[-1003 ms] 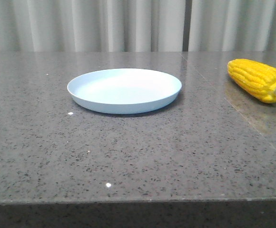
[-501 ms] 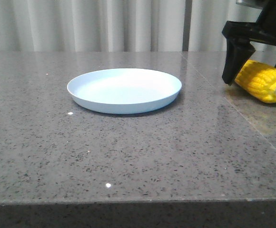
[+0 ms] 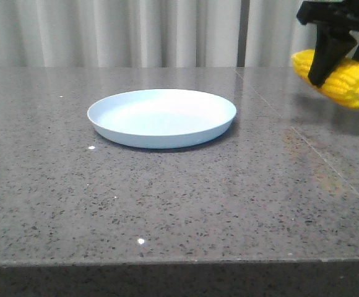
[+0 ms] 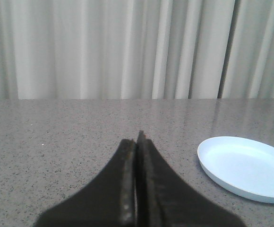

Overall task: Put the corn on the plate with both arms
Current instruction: 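Carry the corn with the right gripper over the plate and lower it, then open the right gripper and lift it away from the corn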

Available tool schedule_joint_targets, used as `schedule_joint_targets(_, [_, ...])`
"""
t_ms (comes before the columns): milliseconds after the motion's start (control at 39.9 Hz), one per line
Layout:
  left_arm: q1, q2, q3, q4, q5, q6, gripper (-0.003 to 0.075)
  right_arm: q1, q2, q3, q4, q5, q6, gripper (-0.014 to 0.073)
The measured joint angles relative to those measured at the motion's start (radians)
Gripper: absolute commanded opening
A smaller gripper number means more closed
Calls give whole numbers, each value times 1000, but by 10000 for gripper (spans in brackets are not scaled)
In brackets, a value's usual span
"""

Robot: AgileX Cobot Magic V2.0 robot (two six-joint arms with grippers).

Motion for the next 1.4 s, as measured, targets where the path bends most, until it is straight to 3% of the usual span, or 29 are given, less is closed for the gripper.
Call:
schedule_joint_targets(226, [0, 0, 0, 0, 0, 0, -20, 117, -100, -82, -16, 34, 99, 220])
schedule_joint_targets(552, [0, 0, 0, 0, 0, 0, -20, 490, 29, -225, -300, 73, 548, 220])
schedule_joint_targets(652, [0, 0, 0, 0, 0, 0, -20, 549, 105, -247, -347, 72, 666, 220])
schedule_joint_targets(827, [0, 0, 0, 0, 0, 0, -20, 580, 193, -260, -360, 24, 752, 227])
schedule_joint_targets(953, [0, 0, 0, 0, 0, 0, -20, 581, 237, -260, -361, 11, 760, 290])
schedule_joint_targets(1229, [0, 0, 0, 0, 0, 0, -20, 581, 253, -262, -373, 7, 765, 588])
schedule_joint_targets(1404, [0, 0, 0, 2, 0, 0, -20, 581, 253, -264, -375, 18, 766, 636])
